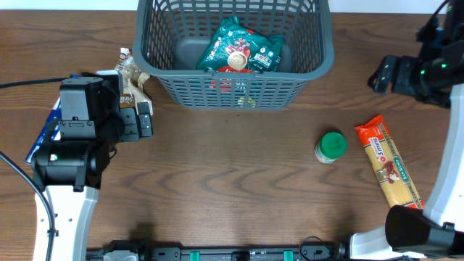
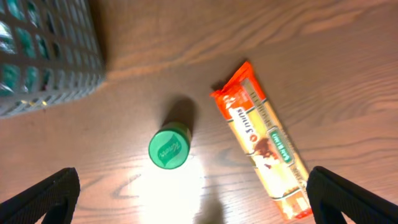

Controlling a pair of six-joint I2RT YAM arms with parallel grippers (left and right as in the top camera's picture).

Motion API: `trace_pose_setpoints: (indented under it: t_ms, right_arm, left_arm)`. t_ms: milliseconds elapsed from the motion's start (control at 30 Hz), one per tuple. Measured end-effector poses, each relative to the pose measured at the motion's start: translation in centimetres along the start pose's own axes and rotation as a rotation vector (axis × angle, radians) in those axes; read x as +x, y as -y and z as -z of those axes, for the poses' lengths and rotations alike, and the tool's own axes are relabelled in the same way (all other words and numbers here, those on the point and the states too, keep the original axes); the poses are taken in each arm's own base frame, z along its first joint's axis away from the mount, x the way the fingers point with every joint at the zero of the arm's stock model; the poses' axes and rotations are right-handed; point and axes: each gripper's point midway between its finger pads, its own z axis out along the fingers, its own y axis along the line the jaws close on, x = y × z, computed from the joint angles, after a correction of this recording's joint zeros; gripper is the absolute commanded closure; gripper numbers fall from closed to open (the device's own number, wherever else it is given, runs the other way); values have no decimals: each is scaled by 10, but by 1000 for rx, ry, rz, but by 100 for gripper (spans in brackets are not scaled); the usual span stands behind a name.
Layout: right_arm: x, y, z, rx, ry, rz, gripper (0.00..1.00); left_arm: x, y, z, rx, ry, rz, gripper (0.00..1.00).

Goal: Pack container
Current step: 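Move the right gripper down onto the green-lidded jar, then grasp the jar with the right gripper and lift it toward the basket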

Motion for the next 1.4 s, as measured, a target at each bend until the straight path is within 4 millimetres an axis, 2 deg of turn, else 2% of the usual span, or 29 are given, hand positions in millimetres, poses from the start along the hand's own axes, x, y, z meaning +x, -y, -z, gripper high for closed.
trace_pose_setpoints:
  t_ms: [167,300,533,733,933,1200,1267,1400]
  right_arm:
    - [14,-20,-54,-18,-92,59,1]
    - [26,-37,-105,-35,-121,107,1]
    - [58,-47,-171,-44,-166,133,1]
    - [75,-45,-204,-45,-161,126,1]
    - [101,-40,-231,-41,-185,115,1]
    - [125,-36,-252,-37,-202,80,1]
    - [127,-36,-254,-37,-201,75,11]
    - [126,-36,-255,-38,-192,52,45]
  left_arm:
    - [0,0,0,0,1,0,1]
    - [0,0,0,0,0,-5,2]
    - [0,0,0,0,0,-15,1]
    - [0,0,0,0,0,-15,1]
    - [0,0,0,0,0,-15,1]
    - [0,0,0,0,0,-15,1]
    - [0,0,0,0,0,-15,1]
    - [0,0,0,0,0,-15,1]
